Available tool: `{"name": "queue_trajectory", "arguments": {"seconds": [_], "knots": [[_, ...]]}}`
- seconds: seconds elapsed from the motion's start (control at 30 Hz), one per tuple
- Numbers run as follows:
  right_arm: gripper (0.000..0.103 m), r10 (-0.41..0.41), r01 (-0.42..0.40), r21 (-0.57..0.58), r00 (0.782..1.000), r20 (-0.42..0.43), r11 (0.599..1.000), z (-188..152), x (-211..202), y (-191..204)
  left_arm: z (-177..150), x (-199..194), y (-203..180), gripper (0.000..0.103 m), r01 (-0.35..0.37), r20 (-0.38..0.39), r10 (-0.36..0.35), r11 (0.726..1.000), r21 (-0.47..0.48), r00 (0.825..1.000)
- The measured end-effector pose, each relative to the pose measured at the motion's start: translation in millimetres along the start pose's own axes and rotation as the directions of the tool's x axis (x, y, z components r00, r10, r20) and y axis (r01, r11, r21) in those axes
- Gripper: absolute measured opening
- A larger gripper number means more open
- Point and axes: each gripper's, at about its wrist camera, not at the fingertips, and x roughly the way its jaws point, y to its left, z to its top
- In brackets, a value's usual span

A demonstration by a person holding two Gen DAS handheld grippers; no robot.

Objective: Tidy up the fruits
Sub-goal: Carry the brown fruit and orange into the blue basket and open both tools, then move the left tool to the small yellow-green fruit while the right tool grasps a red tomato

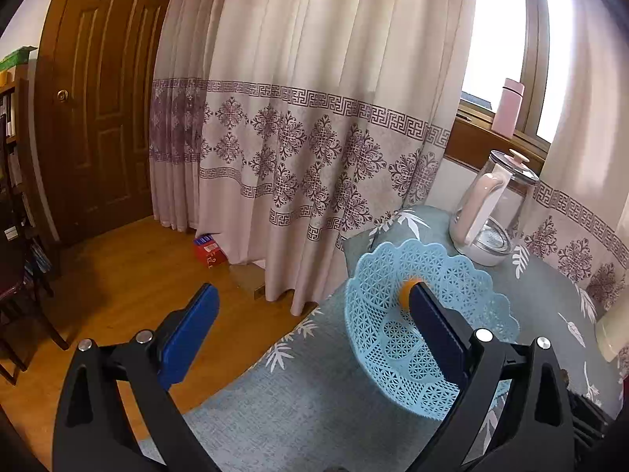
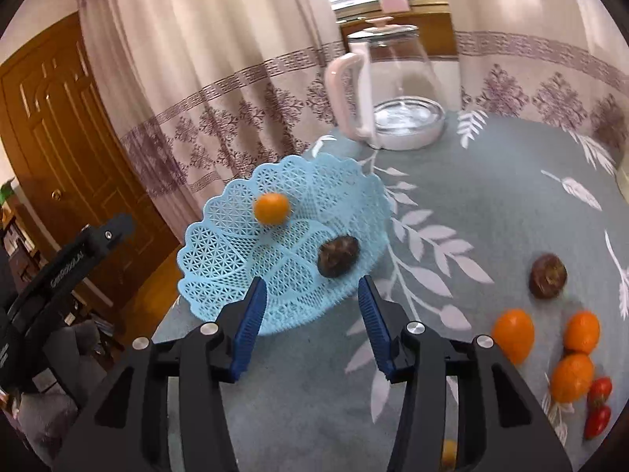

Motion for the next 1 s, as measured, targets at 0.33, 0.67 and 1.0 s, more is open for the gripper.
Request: {"name": "queue_trajectory", "arguments": {"seconds": [0.33,0.67,1.0], "knots": [[0.066,-0.057,0.054,0.079,0.997,0.042,0.995,-25,-29,-28,-5,-8,-16,0.1,0.075,-0.015,-0.075,0.997,0.03,0.997],[0.069,-0.155,0.137,0.197,0.985,0.075,0.971,-46,-63,-74,-9,-23,-34,0.1,0.126,-0.009,-0.126,0.99,0.071,0.992],[0.069,-0.278,0.239,0.308,0.957,0.088,0.921,-65,-98,-127,-14,-30,-49,0.1,0.172,-0.015,-0.171,0.979,0.114,0.985]]}}
